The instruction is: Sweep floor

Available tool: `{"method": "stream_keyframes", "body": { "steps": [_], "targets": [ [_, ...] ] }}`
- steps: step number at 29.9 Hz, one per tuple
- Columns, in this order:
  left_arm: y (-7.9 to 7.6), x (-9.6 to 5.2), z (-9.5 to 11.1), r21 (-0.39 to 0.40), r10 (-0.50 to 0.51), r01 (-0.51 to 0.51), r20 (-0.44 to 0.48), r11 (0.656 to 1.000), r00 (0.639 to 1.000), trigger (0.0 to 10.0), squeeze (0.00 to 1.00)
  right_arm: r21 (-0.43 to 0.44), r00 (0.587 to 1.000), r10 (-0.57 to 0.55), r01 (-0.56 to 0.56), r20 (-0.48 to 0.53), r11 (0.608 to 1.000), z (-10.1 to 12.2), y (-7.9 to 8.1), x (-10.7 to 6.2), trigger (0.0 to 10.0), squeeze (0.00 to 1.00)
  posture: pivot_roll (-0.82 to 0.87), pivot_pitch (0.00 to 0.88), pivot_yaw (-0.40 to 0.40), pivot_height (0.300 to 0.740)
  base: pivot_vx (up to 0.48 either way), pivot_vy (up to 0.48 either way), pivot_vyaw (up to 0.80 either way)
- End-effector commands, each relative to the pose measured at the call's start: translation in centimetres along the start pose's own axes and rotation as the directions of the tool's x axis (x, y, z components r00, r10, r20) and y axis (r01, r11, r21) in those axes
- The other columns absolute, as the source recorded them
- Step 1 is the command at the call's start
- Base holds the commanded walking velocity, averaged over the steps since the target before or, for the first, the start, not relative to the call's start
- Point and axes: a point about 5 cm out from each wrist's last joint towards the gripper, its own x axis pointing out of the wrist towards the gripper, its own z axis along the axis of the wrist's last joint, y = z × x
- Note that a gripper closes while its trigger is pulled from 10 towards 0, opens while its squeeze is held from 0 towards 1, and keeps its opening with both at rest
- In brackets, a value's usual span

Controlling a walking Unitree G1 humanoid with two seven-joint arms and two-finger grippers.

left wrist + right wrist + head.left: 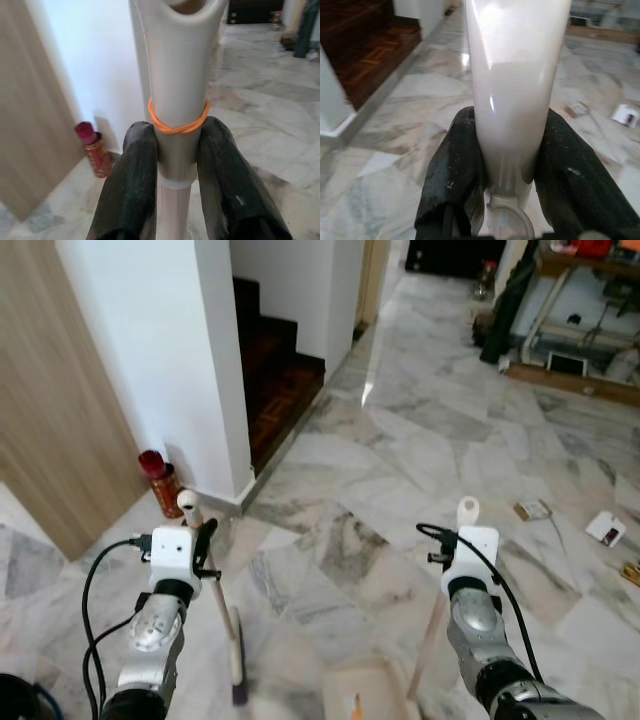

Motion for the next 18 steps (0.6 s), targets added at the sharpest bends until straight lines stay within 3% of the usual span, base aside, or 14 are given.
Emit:
{"method": "stream_keyframes", "body": {
  "steps": [1, 7, 11, 18],
  "targets": [
    [0.2, 0.2, 0.3, 0.010, 0.004, -0.004, 0.014, 1.000, 1.000, 10.0, 0.00, 0.000, 1.000, 0.001, -0.001, 0.019, 1.000, 0.8, 0.1, 0.4, 10.0, 0.00, 0.13, 0.000, -0.035, 0.740, 0.000, 0.000, 0.00],
    [0.2, 0.2, 0.3, 0.009, 0.005, -0.005, 0.013, 1.000, 1.000, 10.0, 0.00, 0.006, 0.999, 0.035, -0.035, -0.013, 0.999, 0.6, 0.3, 0.5, 10.0, 0.00, 0.13, 0.000, -0.038, 0.740, 0.000, 0.000, 0.00],
    [0.2, 0.1, 0.3, 0.008, 0.005, -0.006, 0.012, 1.000, 1.000, 10.0, 0.00, -0.036, 0.995, 0.069, -0.071, -0.070, 0.997, 0.2, 0.6, 0.6, 10.0, 0.00, 0.13, 0.000, -0.037, 0.740, 0.000, 0.000, 0.00],
    [0.2, 0.1, 0.2, 0.006, 0.004, -0.004, 0.010, 1.000, 1.000, 10.0, 0.00, -0.050, 0.973, 0.169, -0.179, -0.159, 0.983, -0.6, 1.5, 0.3, 10.0, 0.00, 0.13, 0.000, -0.041, 0.740, 0.000, 0.000, 0.00]
  ]
}}
